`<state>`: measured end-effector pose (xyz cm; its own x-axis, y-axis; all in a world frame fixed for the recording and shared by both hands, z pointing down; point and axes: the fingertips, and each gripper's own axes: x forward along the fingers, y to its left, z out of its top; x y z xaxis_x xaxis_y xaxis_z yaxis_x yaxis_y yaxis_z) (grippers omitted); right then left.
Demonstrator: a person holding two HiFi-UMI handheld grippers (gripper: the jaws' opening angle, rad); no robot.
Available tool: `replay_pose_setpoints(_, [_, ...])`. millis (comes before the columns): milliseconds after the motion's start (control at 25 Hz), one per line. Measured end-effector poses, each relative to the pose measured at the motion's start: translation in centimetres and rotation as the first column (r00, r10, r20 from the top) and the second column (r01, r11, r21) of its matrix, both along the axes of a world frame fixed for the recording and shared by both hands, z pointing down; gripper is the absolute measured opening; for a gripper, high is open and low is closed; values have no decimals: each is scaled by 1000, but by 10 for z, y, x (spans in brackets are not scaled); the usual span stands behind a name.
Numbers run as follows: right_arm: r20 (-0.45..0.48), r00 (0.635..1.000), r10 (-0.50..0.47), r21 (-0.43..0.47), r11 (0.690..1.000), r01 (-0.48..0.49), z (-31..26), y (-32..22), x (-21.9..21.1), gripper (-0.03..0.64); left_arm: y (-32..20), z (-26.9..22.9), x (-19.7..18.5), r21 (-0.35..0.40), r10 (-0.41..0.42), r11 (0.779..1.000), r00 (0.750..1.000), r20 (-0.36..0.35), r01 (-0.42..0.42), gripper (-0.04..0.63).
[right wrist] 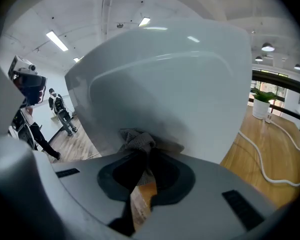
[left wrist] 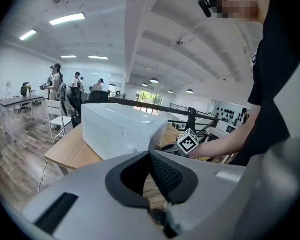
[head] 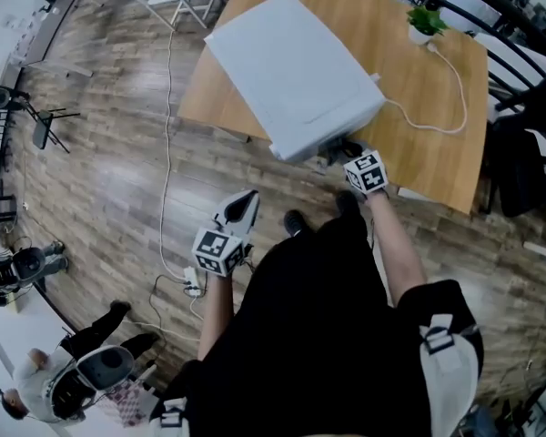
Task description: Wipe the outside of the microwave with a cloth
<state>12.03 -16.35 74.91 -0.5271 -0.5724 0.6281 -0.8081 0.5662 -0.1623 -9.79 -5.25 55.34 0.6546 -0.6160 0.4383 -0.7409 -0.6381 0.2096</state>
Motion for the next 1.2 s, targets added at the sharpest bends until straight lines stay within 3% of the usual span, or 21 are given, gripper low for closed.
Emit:
replay_pose_setpoints(200, [7, 999, 40, 40, 998, -40, -1, -22, 36, 37, -9, 1, 23, -4, -8, 1000, 1000, -4, 8, 2])
replay_pose_setpoints(360, [0, 999, 41, 5, 999, -41, 1, -28, 57, 37, -17, 2, 41, -8, -15, 1000, 1000, -3, 15, 2])
replay_pose_setpoints(800, [9, 998, 59, 12, 998, -59, 14, -47, 101, 37, -26, -1, 73, -3, -55, 998, 998, 5, 55, 2])
replay_pose_setpoints(1200, [-34, 999, -9, -11, 1000, 9, 17, -53, 117, 37, -24, 3, 88, 2, -128, 992, 992, 1, 128, 2])
